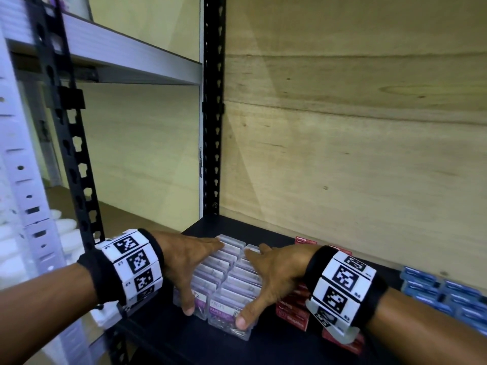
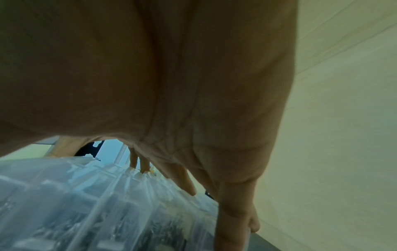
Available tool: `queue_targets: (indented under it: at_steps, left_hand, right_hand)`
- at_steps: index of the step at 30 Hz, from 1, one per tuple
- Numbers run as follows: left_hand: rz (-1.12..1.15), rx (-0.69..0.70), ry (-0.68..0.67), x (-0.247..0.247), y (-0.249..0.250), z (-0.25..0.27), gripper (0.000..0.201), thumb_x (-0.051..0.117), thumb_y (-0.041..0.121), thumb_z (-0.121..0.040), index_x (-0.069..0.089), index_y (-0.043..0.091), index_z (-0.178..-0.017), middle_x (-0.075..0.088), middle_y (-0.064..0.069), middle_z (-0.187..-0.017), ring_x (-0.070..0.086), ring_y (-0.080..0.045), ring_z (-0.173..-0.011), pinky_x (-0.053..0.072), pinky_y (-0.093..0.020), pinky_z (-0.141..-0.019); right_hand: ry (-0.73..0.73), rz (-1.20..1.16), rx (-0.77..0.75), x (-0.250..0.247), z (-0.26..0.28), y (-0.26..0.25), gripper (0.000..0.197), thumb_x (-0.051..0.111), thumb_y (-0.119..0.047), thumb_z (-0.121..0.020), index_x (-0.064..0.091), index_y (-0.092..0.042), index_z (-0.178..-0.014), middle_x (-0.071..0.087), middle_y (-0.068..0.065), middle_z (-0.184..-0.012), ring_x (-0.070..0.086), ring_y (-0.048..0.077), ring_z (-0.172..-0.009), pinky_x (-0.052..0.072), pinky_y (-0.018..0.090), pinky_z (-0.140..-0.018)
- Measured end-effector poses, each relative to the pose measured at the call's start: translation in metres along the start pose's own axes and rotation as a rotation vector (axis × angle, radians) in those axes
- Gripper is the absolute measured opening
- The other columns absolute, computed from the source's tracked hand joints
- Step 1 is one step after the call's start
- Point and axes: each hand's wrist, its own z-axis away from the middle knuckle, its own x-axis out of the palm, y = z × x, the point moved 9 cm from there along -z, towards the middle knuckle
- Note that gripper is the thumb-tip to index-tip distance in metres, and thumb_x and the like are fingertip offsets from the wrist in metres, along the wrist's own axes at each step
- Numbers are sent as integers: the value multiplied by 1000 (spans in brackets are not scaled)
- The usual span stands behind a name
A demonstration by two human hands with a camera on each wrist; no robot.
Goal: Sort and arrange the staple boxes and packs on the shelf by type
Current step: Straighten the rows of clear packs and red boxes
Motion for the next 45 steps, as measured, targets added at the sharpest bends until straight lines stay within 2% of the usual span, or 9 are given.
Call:
queue_targets:
  at_steps: [4, 9, 14, 18, 23, 31, 37, 41, 45]
  left_hand:
    - [-63, -39, -23, -1, -7, 2, 142, 89, 50, -57, -15, 33, -152, -22, 14, -158, -7, -9, -147, 8, -34, -121]
    - [-24, -10, 65, -29, 8, 24, 133, 79, 68, -58, -11, 40, -152, -28, 21, -154, -10, -5, -146, 8, -33, -121]
    - [-149, 195, 314, -56, 92, 37, 73, 63, 67, -78, 40, 37, -140, 37, 15, -144, 39, -8, -130, 38, -29, -106]
    - [-291, 281, 345, -42, 148, 25, 43, 64, 52, -85, 54, 34, -123, 58, 10, -122, 56, -14, -107, 50, -36, -86]
    - [-453, 193, 338, -18, 171, 3, 30, 66, 38, -87, 59, 25, -113, 62, -1, -112, 62, -25, -97, 53, -39, -76]
    - [-424, 100, 240, 1, 179, -9, 33, 66, 22, -89, 62, 19, -122, 61, -6, -119, 60, -26, -108, 47, -33, -81]
    - [-267, 162, 278, 9, 186, 6, 26, 65, 19, -90, 65, 22, -117, 63, -1, -115, 60, -21, -104, 43, -27, -78]
    - [-122, 286, 392, 24, 194, 22, 30, 59, 16, -90, 66, 27, -117, 62, 0, -118, 58, -21, -109, 48, -33, -93]
    - [57, 331, 523, 41, 179, 31, 29, 54, 24, -96, 61, 32, -124, 53, 8, -119, 50, -13, -115, 40, -30, -101]
  right_hand:
    - [12, -23, -46, 1, 4, 2, 131, 64, -79, -70, -25, -29, -151, -32, 3, -158, -18, 28, -149, 2, 55, -121]
    - [161, -103, -62, -8, 31, 37, 130, 69, -78, -65, -17, -37, -153, -24, -8, -161, -16, 23, -150, 5, 54, -122]
    - [311, -189, -17, -8, 66, 79, 77, 76, -64, -70, 41, -39, -134, 38, -8, -134, 37, 16, -126, 39, 42, -108]
    - [325, -290, -31, 13, 88, 86, 44, 78, -50, -77, 58, -31, -111, 62, -11, -109, 59, 12, -100, 50, 31, -90]
    - [364, -74, 90, 47, 103, 85, 35, 63, -48, -89, 60, -20, -109, 65, 1, -107, 62, 23, -92, 47, 32, -73]
    - [381, -38, 196, 69, 103, 75, 24, 58, -23, -94, 62, -13, -115, 64, 9, -116, 60, 28, -93, 44, 30, -74]
    - [360, -15, 216, 81, 116, 68, 21, 53, -16, -97, 61, -10, -115, 62, 9, -105, 60, 27, -89, 45, 30, -70]
    - [464, -71, 222, 89, 137, 65, 20, 50, -20, -97, 59, -13, -114, 59, 7, -100, 55, 25, -81, 38, 26, -54]
    - [588, -254, 271, 107, 152, 67, 20, 47, -25, -98, 53, -19, -115, 63, 8, -109, 61, 30, -97, 49, 35, -74]
